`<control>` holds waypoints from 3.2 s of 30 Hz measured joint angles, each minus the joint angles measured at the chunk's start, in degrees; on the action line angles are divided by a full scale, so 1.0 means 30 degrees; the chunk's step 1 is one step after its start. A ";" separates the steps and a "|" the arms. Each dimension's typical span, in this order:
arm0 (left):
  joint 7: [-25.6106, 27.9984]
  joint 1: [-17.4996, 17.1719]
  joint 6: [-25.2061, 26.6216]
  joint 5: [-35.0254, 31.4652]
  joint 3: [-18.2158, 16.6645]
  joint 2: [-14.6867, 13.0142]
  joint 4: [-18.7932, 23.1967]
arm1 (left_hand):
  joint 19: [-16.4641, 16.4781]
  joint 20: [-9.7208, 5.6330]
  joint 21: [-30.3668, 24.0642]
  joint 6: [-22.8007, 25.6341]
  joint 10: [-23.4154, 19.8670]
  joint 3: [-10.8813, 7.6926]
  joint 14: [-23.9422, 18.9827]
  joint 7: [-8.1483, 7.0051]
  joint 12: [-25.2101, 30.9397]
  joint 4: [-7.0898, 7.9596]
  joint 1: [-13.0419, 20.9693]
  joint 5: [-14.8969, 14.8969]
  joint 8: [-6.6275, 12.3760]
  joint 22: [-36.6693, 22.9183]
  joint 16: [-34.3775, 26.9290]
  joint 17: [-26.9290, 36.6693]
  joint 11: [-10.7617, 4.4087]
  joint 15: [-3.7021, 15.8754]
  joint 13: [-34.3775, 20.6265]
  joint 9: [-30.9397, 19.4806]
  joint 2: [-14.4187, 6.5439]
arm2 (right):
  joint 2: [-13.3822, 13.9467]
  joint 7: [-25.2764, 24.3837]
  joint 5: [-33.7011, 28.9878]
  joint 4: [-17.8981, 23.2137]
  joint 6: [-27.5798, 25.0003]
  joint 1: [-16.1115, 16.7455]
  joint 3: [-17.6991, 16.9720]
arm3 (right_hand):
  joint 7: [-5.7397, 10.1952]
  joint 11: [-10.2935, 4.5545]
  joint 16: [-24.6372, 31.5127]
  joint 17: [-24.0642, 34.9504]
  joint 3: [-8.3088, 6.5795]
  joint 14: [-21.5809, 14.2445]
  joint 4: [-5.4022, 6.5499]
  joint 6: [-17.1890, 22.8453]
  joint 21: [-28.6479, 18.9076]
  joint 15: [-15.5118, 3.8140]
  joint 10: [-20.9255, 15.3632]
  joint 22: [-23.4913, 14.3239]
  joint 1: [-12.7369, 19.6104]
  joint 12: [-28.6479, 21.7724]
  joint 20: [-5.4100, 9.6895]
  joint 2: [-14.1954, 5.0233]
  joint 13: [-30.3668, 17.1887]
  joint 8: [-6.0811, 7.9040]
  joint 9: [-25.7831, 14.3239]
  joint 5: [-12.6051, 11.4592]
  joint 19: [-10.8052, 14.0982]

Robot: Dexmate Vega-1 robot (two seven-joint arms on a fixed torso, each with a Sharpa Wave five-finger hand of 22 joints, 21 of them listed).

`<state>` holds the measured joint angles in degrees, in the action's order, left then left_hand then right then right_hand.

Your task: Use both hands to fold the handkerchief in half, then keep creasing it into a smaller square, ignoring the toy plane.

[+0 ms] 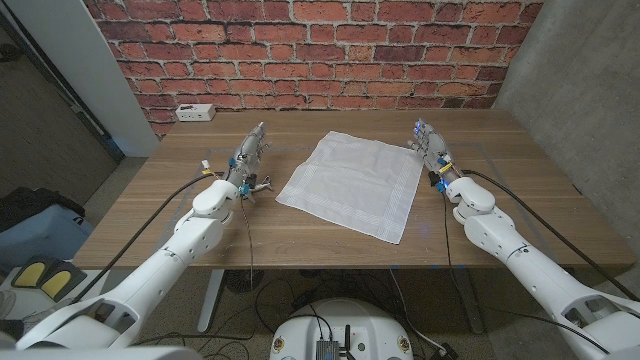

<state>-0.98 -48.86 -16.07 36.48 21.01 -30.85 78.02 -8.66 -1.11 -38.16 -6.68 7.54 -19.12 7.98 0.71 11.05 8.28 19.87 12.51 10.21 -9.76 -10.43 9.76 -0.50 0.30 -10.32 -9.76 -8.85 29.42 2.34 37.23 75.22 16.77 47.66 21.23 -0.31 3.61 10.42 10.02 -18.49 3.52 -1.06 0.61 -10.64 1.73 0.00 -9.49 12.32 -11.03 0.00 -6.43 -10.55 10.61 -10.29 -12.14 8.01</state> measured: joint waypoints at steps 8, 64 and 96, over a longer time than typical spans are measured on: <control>0.0258 -0.0251 0.0176 -0.0342 -0.0064 -0.0420 0.0828 | 0.0069 0.0122 0.0000 0.0001 -0.0177 -0.0073 -0.0113 0.0000 0.0136 -0.0073 0.0000 0.0000 0.0000 0.0002 0.0000 -0.0002 0.0176 -0.0113 -0.0001 0.0001 0.0000 | 0.0092 -0.0071 -0.0038 0.0365 0.0030 0.0151 -0.0025 | 0.0001 0.0101 0.0000 0.0000 -0.0259 -0.0043 -0.0242 -0.0001 0.0000 0.0327 -0.0102 -0.0085 0.0385 0.0000 -0.0438 -0.0261 0.0001 0.0000 0.0001 0.0000 0.0032; 0.4249 -0.2300 0.4297 -0.8871 0.0127 -0.5337 0.8724 | 0.0689 0.3282 0.0733 0.2677 -0.2533 -0.0625 -0.1715 -0.0957 0.0497 -0.1106 0.0173 -0.0288 0.0324 -0.0085 -0.0130 -0.0002 0.0544 -0.1157 -0.0078 -0.0090 0.0026 | 0.5347 -0.5143 -0.5670 1.0525 -0.7188 0.3366 0.0184 | 0.0108 0.0264 0.0295 0.0082 -0.0933 -0.0837 -0.1177 0.0722 -0.0292 0.0823 -0.0824 -0.0173 0.1583 -0.0076 -0.1263 -0.0731 0.0008 0.0145 0.0007 0.0520 0.0778; 0.3653 -0.3647 0.8435 -1.1145 -0.0012 -0.7985 1.2383 | 0.0491 0.3683 0.1209 0.3731 -0.2847 -0.1264 -0.1742 -0.0919 0.0497 -0.1630 0.0399 -0.0432 0.0419 -0.0173 -0.0051 -0.0006 0.0436 -0.1333 -0.0073 -0.0085 -0.0200 | 0.7104 -0.6756 -0.7770 1.5588 -1.2601 0.4987 0.0592 | 0.0645 -0.0044 0.0444 0.0264 -0.1487 -0.1303 -0.1044 0.1887 -0.0292 0.0128 -0.1403 -0.0169 0.2261 -0.0213 -0.0503 -0.1410 -0.0084 0.0355 -0.0087 0.0518 0.0982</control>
<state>9.98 -59.80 9.24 3.04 20.97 -54.81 115.17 -7.19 9.94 -34.53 4.51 -1.00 -22.91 2.76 -2.05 12.54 3.39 21.07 11.22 11.47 -10.28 -10.59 9.74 0.81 -3.70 -10.54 -10.01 -9.46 50.73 -17.93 13.92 121.99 -21.03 62.62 23.01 1.62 3.48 11.75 10.82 -22.95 -0.39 -4.19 6.27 -11.52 2.12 -4.20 -10.00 19.11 -11.67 -1.51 -10.66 -10.80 11.67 -10.55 -10.59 10.96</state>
